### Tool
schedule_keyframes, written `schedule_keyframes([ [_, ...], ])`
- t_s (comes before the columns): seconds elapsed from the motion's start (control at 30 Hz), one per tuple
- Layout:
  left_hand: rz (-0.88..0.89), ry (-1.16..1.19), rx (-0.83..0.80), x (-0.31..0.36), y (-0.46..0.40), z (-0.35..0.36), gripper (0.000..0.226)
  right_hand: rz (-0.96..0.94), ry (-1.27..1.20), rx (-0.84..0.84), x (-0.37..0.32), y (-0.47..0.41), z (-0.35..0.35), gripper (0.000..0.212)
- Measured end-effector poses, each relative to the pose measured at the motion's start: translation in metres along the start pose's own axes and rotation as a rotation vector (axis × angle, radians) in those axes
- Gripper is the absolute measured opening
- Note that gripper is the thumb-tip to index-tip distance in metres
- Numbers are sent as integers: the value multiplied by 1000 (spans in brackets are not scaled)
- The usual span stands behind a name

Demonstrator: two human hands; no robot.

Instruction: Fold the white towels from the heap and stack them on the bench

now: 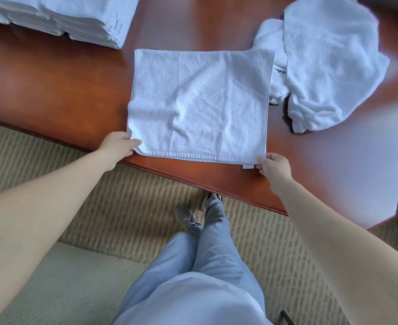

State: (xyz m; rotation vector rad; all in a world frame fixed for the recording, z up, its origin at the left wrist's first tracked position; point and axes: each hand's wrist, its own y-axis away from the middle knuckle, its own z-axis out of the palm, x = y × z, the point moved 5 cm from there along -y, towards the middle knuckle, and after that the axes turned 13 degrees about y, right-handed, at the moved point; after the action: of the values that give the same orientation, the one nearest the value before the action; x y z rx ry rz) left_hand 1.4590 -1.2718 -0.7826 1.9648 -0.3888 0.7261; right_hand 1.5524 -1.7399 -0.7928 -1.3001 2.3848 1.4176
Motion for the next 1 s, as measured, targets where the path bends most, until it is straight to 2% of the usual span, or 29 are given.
schedule_keyframes([
  [0.07,19,-5,51,0,1,-3,43,-9,-12,2,0,1,-2,10],
  [0.17,-24,23,105,-6,5,-12,15,4,-52,-1,3,2,-6,6],
  [0.37,-78,160,131,3,29,-18,34,67,-173,-27,-6,13,-28,25],
  [0.43,-90,265,58,21,44,-16,34,34,-210,-41,-24,20,-45,31],
  [0.53,-64,381,-23,63,62,-21,17,-46,-222,-71,-65,32,-74,26],
  [0.6,-45,497,-15,100,77,-32,13,-98,-253,-48,-100,44,-101,24],
  [0.7,8,584,-73,156,105,-51,17,-223,-202,14,-149,72,-145,35],
  [0.8,142,505,-194,205,140,-69,35,-442,20,129,-190,110,-187,33],
  [0.87,273,308,-171,232,160,-83,38,-552,116,200,-214,131,-212,28],
  [0.93,407,193,-65,257,176,-100,29,-613,122,218,-236,145,-236,18],
  [1.0,475,195,5,274,186,-117,15,-683,169,240,-255,157,-256,8],
])
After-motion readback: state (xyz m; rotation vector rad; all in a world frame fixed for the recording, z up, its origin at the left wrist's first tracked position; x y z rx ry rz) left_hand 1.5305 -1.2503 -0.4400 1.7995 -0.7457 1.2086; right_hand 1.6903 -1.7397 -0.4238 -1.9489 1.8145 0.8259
